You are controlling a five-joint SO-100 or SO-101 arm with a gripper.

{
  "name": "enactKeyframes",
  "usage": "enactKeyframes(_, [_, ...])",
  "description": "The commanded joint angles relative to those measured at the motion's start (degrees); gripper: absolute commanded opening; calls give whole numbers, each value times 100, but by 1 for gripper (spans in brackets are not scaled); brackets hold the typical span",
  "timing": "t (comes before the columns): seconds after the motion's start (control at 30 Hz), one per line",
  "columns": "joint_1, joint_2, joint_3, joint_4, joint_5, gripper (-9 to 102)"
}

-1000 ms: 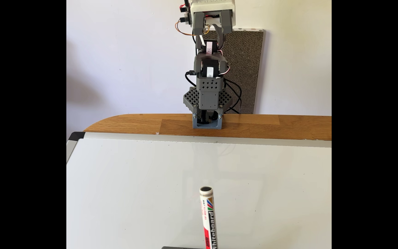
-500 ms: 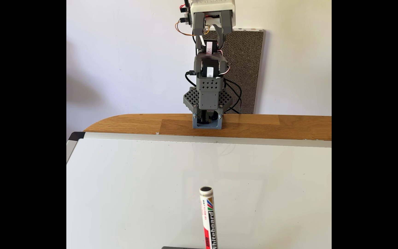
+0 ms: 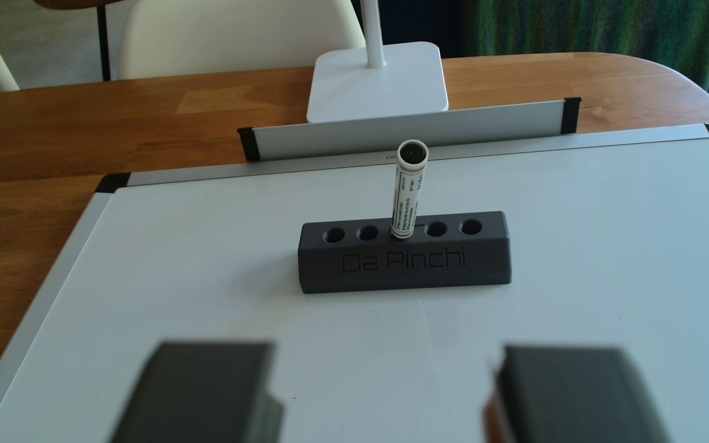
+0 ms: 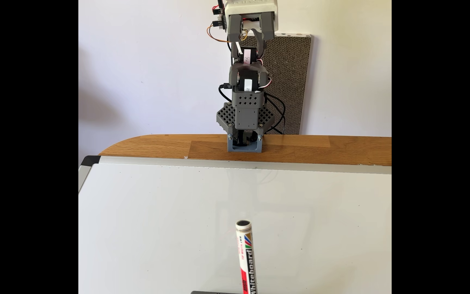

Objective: Draw a face

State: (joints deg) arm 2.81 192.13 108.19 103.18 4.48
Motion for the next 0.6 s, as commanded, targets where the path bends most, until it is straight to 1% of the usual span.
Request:
enactKeyframes(0.0, [0, 334, 0, -167, -26, 102])
enactKeyframes(0.57, [-26, 325, 9, -176, -35, 102])
